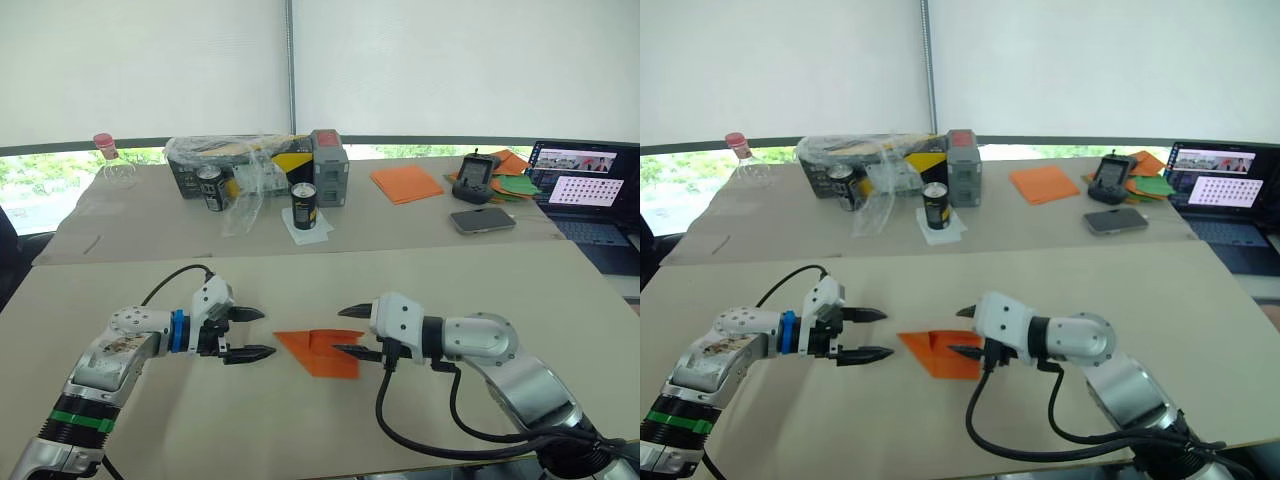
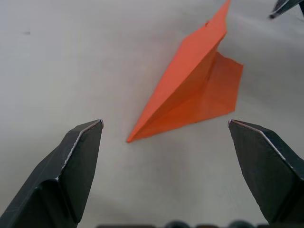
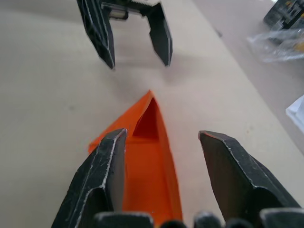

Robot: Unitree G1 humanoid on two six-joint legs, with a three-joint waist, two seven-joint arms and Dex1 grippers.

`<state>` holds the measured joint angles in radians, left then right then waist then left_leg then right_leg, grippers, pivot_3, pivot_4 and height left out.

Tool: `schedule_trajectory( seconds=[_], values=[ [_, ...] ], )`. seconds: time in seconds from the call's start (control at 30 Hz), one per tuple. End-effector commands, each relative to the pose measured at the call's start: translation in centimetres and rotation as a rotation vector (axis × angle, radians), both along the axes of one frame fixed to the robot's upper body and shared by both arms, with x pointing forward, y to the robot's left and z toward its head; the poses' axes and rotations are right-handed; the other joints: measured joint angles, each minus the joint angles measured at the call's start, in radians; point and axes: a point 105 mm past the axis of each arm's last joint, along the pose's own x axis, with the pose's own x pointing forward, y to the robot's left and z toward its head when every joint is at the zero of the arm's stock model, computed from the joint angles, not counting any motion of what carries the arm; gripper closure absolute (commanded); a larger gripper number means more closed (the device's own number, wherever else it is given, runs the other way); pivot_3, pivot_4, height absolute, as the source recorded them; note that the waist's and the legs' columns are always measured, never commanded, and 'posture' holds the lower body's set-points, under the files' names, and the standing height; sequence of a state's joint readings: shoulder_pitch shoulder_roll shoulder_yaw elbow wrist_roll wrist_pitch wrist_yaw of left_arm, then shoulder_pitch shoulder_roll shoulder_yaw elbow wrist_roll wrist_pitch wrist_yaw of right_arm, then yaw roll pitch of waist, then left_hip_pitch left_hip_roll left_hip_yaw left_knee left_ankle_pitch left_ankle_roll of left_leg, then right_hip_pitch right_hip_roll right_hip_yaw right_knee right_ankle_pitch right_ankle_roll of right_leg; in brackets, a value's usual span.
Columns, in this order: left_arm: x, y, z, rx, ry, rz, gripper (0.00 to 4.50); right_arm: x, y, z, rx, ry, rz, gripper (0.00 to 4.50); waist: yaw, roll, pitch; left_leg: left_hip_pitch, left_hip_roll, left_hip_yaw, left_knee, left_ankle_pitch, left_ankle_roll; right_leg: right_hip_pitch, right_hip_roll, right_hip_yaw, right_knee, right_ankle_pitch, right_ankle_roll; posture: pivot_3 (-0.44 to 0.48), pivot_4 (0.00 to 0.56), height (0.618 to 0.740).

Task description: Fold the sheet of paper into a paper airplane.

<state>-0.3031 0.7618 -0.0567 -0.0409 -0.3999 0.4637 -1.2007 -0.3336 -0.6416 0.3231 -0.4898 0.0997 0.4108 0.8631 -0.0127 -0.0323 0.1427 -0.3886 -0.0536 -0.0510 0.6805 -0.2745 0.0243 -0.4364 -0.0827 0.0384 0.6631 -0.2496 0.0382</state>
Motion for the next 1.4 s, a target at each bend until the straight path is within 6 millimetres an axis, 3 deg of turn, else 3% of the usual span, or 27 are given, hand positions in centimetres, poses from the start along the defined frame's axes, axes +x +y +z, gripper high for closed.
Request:
schedule_trajectory(
  seconds=[0.03, 0.13, 0.3, 0.37, 0.57, 0.8, 1.07, 1.17, 1.4],
  values=[
    [-0.7, -0.4, 0.6, -0.009, -0.011, -0.033, 0.00, 0.8, -0.3, 0.2, -0.001, -0.044, -0.049, 1.92, 0.000, 0.000, 0.000, 0.000, 0.000, 0.000, 0.000, 0.000, 0.000, 0.000, 0.000, 0.000, 0.000, 0.000, 0.000, 0.000, 0.150, 0.740],
    [-1.4, -0.5, 0.3, -0.004, 0.016, -0.059, 0.00, 1.2, -0.4, 0.0, -0.004, -0.039, -0.061, 2.72, 0.000, 0.000, 0.000, 0.000, 0.000, 0.000, 0.000, 0.000, 0.000, 0.000, 0.000, 0.000, 0.000, 0.000, 0.000, 0.000, 0.150, 0.740],
    [-2.1, -1.2, 0.4, -0.032, 0.051, -0.080, 0.00, 1.3, -0.3, 0.0, -0.012, -0.040, -0.055, 4.42, 0.002, 0.000, 0.000, 0.000, 0.000, 0.000, 0.000, 0.000, 0.000, 0.000, 0.000, 0.000, 0.000, 0.000, 0.000, 0.000, 0.150, 0.740],
    [-2.7, -1.8, 0.5, -0.062, 0.092, -0.100, 0.26, 1.3, -0.2, 0.0, -0.009, -0.037, -0.052, 4.49, 0.001, 0.000, 0.000, 0.000, 0.000, 0.000, 0.000, 0.000, 0.000, 0.000, 0.000, 0.000, 0.000, 0.000, 0.000, 0.000, 0.150, 0.740],
    [-4.1, -3.3, -0.4, -0.104, 0.202, -0.116, 2.15, 1.1, 0.0, 0.2, -0.001, -0.040, -0.048, 4.50, 0.000, 0.000, 0.000, 0.000, 0.000, 0.000, 0.000, 0.000, 0.000, 0.000, 0.000, 0.000, 0.000, 0.000, 0.000, 0.000, 0.150, 0.740],
    [-1.9, -4.4, -0.3, -0.213, 0.192, 0.002, 4.46, 0.5, 0.2, -0.1, -0.011, -0.034, -0.013, 4.50, 0.002, 0.000, 0.000, 0.000, 0.000, 0.000, 0.001, 0.000, 0.000, 0.001, 0.000, 0.000, 0.000, 0.000, 0.000, 0.000, 0.150, 0.740],
    [-1.7, -4.3, -2.0, -0.177, 0.243, 0.051, 4.46, 0.2, 0.5, -0.2, -0.020, -0.036, 0.020, 4.50, -0.001, 0.000, 0.000, 0.000, 0.000, 0.000, 0.000, 0.000, 0.000, 0.000, 0.000, 0.000, 0.000, 0.000, 0.000, 0.000, 0.150, 0.740],
    [-1.0, -4.4, -1.7, -0.214, 0.254, 0.076, 4.46, 0.0, 0.6, -0.5, -0.021, -0.030, 0.038, 4.50, 0.001, 0.000, 0.000, 0.000, 0.000, 0.000, 0.000, 0.000, 0.000, 0.001, 0.000, 0.000, 0.000, 0.000, 0.000, 0.000, 0.150, 0.740],
    [-0.4, -5.9, -2.4, -0.225, 0.268, 0.069, 4.46, -0.3, 0.7, -1.4, -0.022, -0.014, 0.084, 4.50, 0.003, 0.000, 0.000, 0.000, -0.001, 0.000, 0.001, 0.000, 0.000, 0.001, -0.001, 0.000, 0.000, 0.000, 0.000, 0.000, 0.150, 0.740]
  ],
)
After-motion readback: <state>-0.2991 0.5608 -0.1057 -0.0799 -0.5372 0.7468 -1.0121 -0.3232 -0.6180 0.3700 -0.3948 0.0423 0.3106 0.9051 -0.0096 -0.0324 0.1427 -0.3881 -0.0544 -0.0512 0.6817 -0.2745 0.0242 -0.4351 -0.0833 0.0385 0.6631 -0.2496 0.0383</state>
